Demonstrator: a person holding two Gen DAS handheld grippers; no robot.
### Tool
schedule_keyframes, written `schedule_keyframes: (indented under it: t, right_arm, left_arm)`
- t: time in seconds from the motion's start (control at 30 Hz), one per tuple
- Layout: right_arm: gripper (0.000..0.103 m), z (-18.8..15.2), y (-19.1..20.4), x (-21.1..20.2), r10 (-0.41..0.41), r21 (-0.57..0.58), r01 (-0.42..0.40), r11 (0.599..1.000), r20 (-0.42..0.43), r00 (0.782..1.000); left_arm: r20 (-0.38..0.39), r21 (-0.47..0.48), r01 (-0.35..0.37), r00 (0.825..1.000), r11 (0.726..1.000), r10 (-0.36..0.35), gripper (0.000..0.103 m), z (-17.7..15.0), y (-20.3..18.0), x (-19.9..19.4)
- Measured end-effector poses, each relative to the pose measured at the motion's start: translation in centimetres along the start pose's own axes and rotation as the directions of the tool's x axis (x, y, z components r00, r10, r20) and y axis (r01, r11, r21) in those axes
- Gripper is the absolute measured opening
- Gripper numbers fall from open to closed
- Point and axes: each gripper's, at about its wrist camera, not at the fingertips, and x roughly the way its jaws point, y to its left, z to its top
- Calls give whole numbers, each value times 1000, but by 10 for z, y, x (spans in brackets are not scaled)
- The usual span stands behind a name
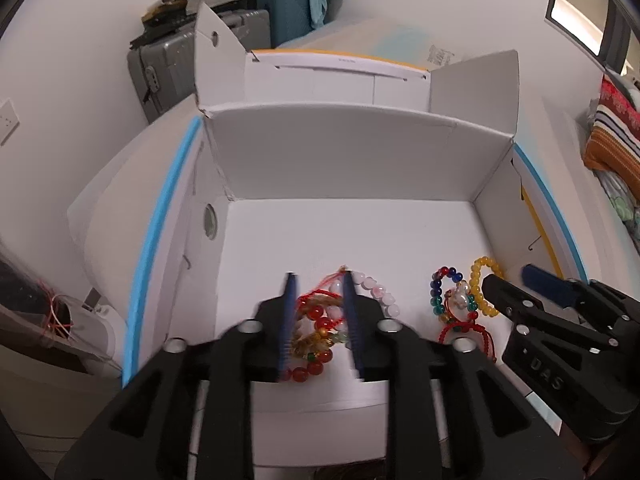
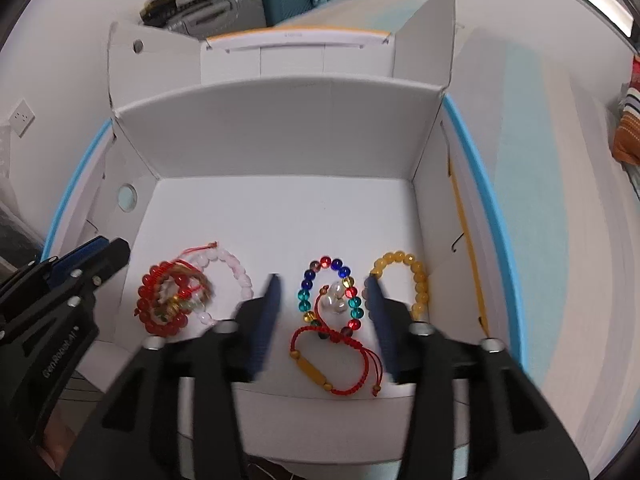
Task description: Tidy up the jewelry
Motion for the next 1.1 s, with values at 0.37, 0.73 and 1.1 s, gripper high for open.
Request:
schedule_keyframes:
  t: [0.37, 0.73, 1.1]
  right_arm:
    - [92, -24, -12, -59, -5, 20, 1, 1000, 175, 984]
    - [94, -61, -18, -75, -63, 48, 54, 997, 214, 975]
    - [94, -68, -21, -81, -74, 55, 63, 996, 224, 972]
  left_arm:
    - [125, -47, -46, 991, 998, 52, 94, -19, 13, -41]
    - [141, -57, -11, 990, 998, 19, 97, -49, 20, -50]
    - [140, -33, -6, 990, 999, 11, 97, -53, 13, -54]
